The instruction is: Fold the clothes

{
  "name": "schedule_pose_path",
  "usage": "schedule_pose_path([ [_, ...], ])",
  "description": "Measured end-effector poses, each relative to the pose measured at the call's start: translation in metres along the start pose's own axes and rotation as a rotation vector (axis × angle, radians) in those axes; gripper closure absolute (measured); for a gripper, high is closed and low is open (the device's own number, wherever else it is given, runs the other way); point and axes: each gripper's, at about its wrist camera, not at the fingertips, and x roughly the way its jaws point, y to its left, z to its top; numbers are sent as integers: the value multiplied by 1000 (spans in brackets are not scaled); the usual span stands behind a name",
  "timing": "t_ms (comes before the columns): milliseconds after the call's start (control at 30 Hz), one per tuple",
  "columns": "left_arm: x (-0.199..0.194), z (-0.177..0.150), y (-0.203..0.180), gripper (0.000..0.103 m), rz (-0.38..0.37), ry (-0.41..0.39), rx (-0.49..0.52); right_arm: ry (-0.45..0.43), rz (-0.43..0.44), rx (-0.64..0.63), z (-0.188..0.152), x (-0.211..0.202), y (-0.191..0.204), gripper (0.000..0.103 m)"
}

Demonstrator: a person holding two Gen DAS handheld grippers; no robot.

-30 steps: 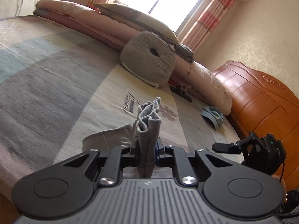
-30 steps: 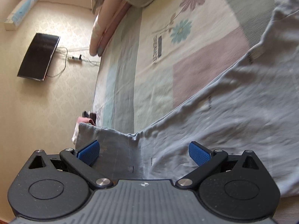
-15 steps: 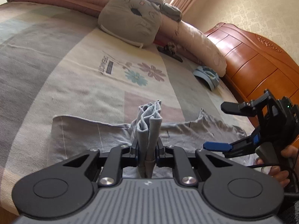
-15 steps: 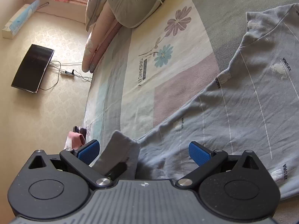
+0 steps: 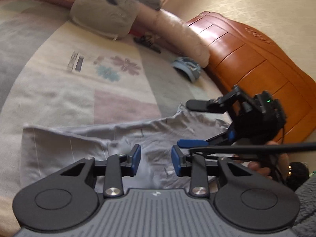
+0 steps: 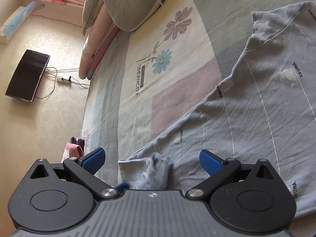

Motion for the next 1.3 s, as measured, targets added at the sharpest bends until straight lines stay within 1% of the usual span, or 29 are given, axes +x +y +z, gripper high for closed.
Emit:
schedule_pose_path([
  [33, -5, 3, 4, 59, 27, -7, 7, -3, 3, -1, 1, 0, 0, 0],
  [67, -8, 6, 12, 59, 59, -12, 0, -7, 7, -3, 1, -1, 1, 0],
  [167, -13, 8, 44, 59, 144, -12, -55, -20, 11, -5, 3, -1, 3, 0],
  [267, -5, 5, 71, 59, 225, 12, -60, -24, 6, -8, 2, 2, 6, 0],
  [300, 0, 3, 78, 59, 234, 20, -64, -23, 0, -11, 1, 5, 8, 0],
  [367, 10, 0, 92, 60, 215, 48, -106, -21, -14, -20, -2, 10, 12, 0],
  [433, 10, 4, 94, 58, 174, 54, -119, -15, -40, -37, -7, 19, 19, 0],
  [500, 3, 11, 88, 58, 145, 41, -88, 5, -55, -60, -12, 28, 26, 0],
  [567, -6, 17, 86, 54, 135, 3, -51, 29, -43, -90, -15, 36, 34, 0],
  [600, -6, 18, 91, 48, 141, 5, -56, 44, -29, -106, -17, 40, 38, 0],
  [633, -4, 17, 97, 45, 149, 16, -68, 58, -14, -121, -19, 43, 43, 0],
  [667, 1, 15, 104, 46, 160, 41, -80, 78, 12, -131, -21, 47, 46, 0],
  [700, 3, 14, 106, 46, 162, 51, -70, 102, 37, -131, -24, 52, 49, 0],
  [800, 1, 15, 100, 45, 165, 50, -17, 181, 88, -138, -33, 70, 61, 0],
  [867, -5, 20, 101, 44, 170, 30, -15, 228, 78, -148, -42, 82, 63, 0],
  [933, -12, 25, 102, 39, 183, 7, -23, 268, 52, -150, -50, 94, 61, 0],
  [1000, -18, 27, 101, 38, 224, 4, -2, 299, 14, -135, -55, 104, 55, 0],
  [1067, -20, 25, 96, 37, 296, 22, 46, 299, 29, -109, -56, 101, 49, 0],
  [1133, -18, 21, 90, 36, 351, 55, 89, 289, 33, -124, -53, 93, 54, 0],
  [1200, -18, 17, 83, 35, 347, 64, 99, 251, 22, -163, -47, 79, 59, 0],
  [1300, -17, 11, 74, 29, 291, 53, 76, 194, -38, -183, -36, 58, 55, 0],
])
